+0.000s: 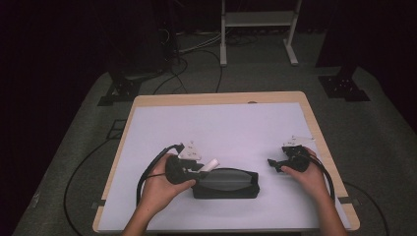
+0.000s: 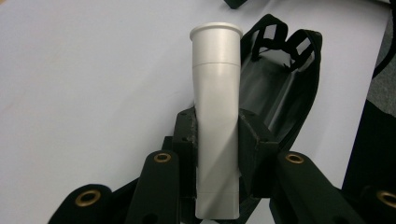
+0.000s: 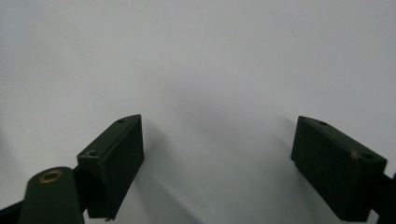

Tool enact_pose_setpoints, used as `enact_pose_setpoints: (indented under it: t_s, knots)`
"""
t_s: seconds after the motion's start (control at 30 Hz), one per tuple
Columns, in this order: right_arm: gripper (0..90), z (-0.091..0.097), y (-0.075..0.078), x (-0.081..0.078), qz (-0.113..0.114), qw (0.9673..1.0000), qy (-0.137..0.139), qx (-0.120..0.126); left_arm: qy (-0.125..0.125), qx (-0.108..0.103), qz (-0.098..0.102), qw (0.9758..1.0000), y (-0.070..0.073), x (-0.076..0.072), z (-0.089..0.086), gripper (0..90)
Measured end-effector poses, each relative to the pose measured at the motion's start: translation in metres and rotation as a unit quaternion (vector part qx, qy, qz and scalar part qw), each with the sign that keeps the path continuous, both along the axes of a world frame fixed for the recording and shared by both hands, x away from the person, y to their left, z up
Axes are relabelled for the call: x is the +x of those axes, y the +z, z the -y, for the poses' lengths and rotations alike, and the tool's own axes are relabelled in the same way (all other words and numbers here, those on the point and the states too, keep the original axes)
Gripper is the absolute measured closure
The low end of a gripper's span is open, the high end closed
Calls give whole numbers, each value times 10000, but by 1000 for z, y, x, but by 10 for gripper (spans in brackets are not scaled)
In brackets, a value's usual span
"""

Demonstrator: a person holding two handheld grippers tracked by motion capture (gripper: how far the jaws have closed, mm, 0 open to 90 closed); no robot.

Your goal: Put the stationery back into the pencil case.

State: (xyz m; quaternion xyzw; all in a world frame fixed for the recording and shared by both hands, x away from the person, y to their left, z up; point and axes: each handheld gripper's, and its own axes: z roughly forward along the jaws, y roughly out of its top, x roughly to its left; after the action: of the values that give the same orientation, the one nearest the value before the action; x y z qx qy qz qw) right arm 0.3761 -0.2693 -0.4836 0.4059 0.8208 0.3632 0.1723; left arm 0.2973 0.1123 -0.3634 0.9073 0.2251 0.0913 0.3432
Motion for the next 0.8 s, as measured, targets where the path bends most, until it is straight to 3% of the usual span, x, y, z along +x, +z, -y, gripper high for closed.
enact_pose_setpoints:
  t_s: [0.37, 0.8]
  knots:
    - [158, 0, 0, 0, -2, 10000, 1, -2, -346, 71, -94, 9993, -6, 4, 17, 705]
    - [158, 0, 0, 0, -3, 10000, 1, -3, -540, 67, -224, 9983, -20, 6, 34, 705]
